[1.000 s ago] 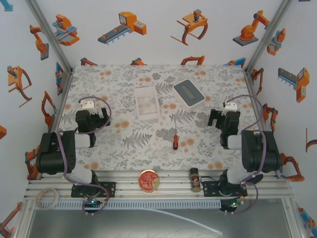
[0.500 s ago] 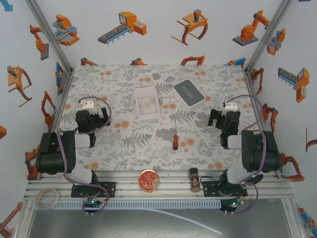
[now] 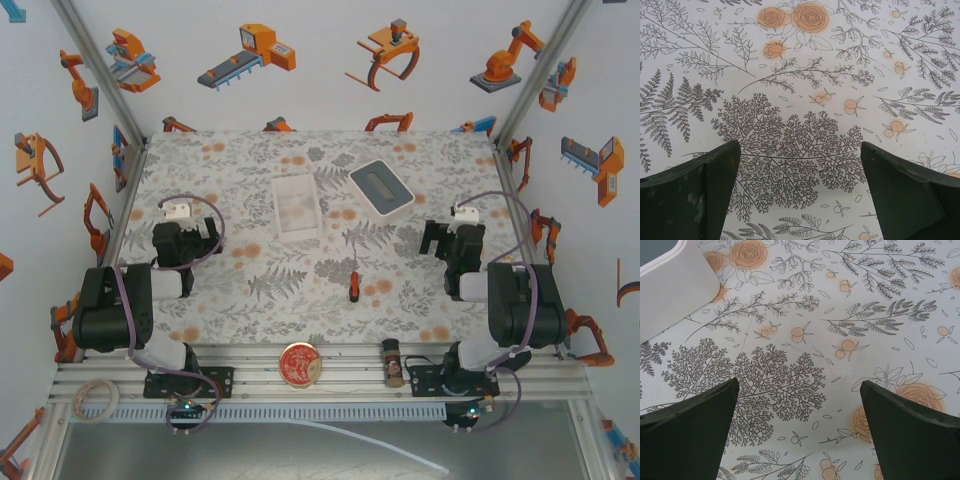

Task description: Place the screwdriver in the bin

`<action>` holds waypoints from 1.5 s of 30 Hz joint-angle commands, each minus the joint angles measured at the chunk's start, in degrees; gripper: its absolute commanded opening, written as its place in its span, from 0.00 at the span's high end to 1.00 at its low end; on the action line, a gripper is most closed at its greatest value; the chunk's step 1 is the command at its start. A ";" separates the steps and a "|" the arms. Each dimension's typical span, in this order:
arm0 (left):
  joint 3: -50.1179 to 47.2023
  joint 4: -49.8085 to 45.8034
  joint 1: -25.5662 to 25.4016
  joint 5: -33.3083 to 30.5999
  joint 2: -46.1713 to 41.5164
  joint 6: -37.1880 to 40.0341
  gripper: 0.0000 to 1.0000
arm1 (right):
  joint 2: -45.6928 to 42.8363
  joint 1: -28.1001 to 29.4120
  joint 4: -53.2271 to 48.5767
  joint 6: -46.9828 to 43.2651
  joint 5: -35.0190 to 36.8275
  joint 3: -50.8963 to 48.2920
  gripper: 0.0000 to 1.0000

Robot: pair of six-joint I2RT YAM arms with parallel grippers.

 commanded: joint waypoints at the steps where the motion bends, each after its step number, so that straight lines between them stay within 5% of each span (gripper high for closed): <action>1: 0.92 0.05 -0.25 0.34 -0.12 0.88 0.03 | -0.31 -0.26 0.65 -0.66 0.23 1.44 0.01; 19: 2.54 -4.11 -0.51 -2.26 -2.31 0.30 0.03 | -4.07 -0.25 -3.46 1.75 6.07 2.23 0.01; 27: 15.00 -35.98 -0.90 -1.42 -12.12 1.91 0.03 | -13.75 -0.24 -17.66 3.92 11.05 5.81 0.02; 34: 27.03 -65.17 -2.75 1.00 -20.21 5.03 0.03 | -22.56 0.36 -50.70 16.75 14.08 18.35 0.01; 38: 34.16 -79.26 -3.36 3.55 -23.02 6.34 0.03 | -29.62 3.69 -61.58 19.83 13.98 20.70 0.05; 45: 38.61 -91.14 -3.81 6.33 -24.95 8.64 0.03 | -33.78 11.31 -79.66 23.29 9.01 26.49 0.15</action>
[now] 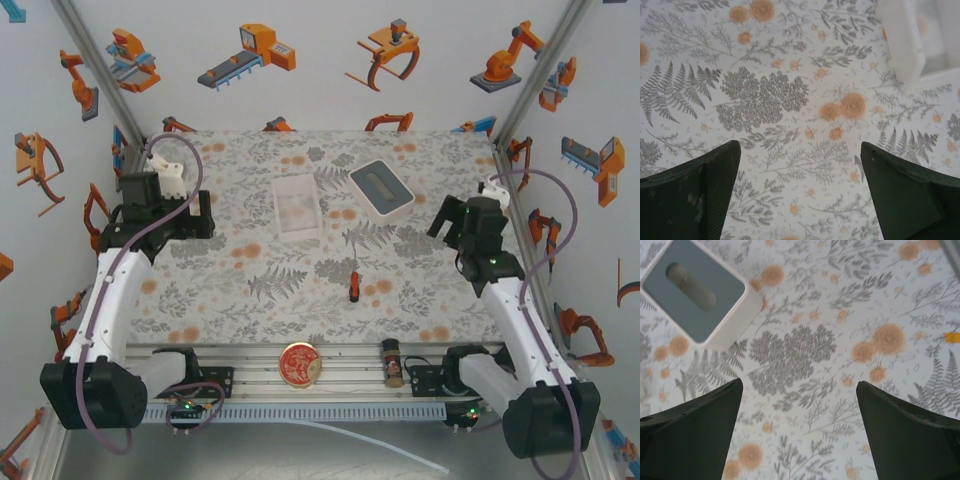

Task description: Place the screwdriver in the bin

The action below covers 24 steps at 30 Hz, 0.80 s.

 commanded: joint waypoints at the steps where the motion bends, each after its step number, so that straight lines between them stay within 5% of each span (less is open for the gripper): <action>1: 1.07 -11.83 -0.64 2.07 -0.84 2.99 0.03 | 0.44 4.06 -14.84 3.66 -1.99 3.92 0.15; 7: 1.63 -16.29 -1.30 1.59 -1.96 3.16 0.03 | 5.22 14.98 -24.10 6.50 -2.98 9.64 0.24; 14: 4.21 -22.44 -2.25 12.20 -5.66 6.02 0.03 | 15.44 32.35 -24.72 15.05 2.87 10.93 0.26; 24: 4.95 -25.40 -5.10 16.36 -7.52 5.10 0.03 | 29.51 40.78 -15.50 20.02 0.50 10.79 0.38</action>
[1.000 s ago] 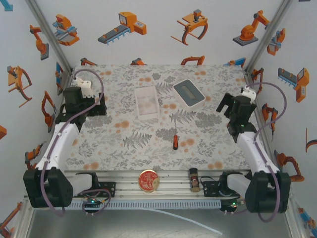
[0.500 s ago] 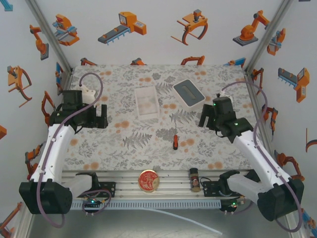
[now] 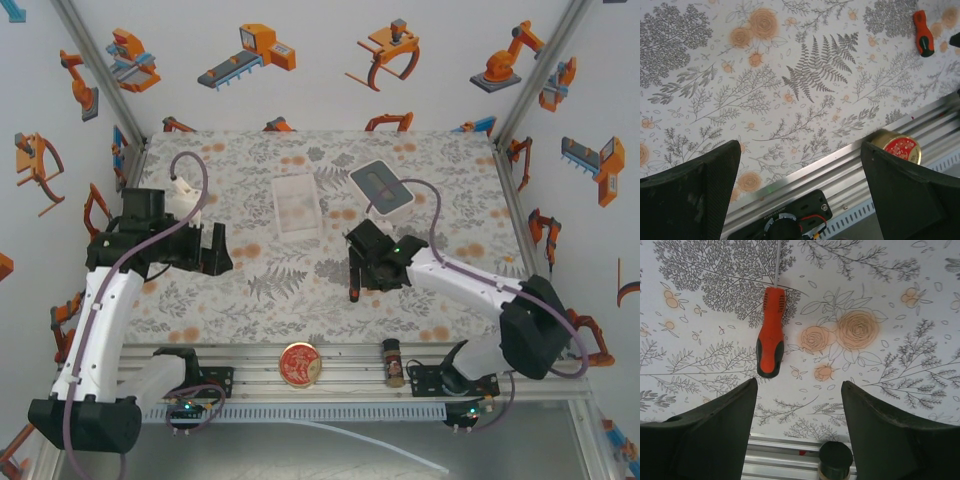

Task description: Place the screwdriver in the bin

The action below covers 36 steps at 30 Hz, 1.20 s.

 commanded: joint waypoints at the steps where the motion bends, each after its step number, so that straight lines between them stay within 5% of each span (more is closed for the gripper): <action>1: 0.80 -2.41 -0.65 1.77 -0.98 0.62 0.03 | 3.79 1.75 2.48 2.75 0.68 1.67 0.40; 15: 0.80 -2.12 -1.63 1.44 -0.98 -0.74 0.03 | 11.66 2.40 7.40 3.99 0.81 2.40 0.46; 36: 0.88 -1.85 -3.63 0.70 0.52 0.05 0.03 | 9.43 2.35 8.46 2.61 2.35 0.42 0.80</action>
